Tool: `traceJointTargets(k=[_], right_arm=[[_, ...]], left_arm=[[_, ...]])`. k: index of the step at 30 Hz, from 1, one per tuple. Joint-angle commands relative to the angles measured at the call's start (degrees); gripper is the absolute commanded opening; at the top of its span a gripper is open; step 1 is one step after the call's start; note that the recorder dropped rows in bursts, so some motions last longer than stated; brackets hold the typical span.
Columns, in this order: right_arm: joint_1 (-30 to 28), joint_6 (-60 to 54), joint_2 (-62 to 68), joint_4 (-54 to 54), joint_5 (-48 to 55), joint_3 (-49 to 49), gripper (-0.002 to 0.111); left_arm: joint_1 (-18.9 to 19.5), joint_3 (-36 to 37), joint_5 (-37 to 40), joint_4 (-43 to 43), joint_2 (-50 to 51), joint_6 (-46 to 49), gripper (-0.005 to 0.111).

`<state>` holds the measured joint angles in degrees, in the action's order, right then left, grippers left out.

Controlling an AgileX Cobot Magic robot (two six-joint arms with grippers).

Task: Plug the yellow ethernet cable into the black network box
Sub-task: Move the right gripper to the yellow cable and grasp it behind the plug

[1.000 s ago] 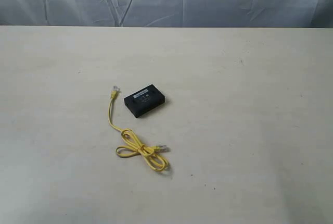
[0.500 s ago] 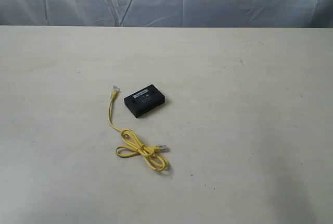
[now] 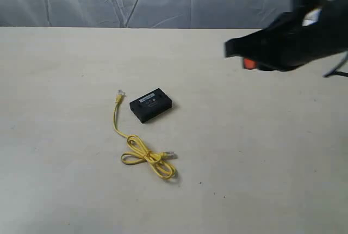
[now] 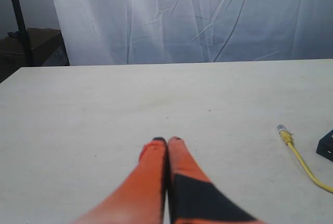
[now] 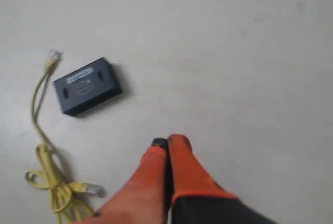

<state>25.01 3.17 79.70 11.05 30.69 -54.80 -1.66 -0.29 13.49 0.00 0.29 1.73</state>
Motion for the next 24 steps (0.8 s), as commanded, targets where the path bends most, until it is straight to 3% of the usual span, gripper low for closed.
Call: traceJointTargets(k=[1,8,14,18,24], right_arm=[[11.1,-0.4,14.6,-0.6,3.6,-12.6,-0.001],[21.5,0.8,36.9,-0.7,14.8,-39.8,-0.001],[23.7,15.6,52.8,-5.0,25.3,-60.7,-0.001],[23.7,26.8,57.7,-5.2,26.1,-67.0,-0.001],[23.7,30.1,59.8,-10.7,25.4,-67.8,-0.001]], left_arm=[[0.2,0.3,-0.2,-0.4,-0.3,-0.1,0.000],[0.2,0.3,-0.2,-0.4,-0.3,-0.1,0.000],[0.2,0.3,-0.2,-0.4,-0.3,-0.1,0.000],[0.2,0.3,-0.2,-0.4,-0.3,-0.1,0.000],[0.2,0.3,-0.2,-0.4,-0.3,-0.1,0.000]])
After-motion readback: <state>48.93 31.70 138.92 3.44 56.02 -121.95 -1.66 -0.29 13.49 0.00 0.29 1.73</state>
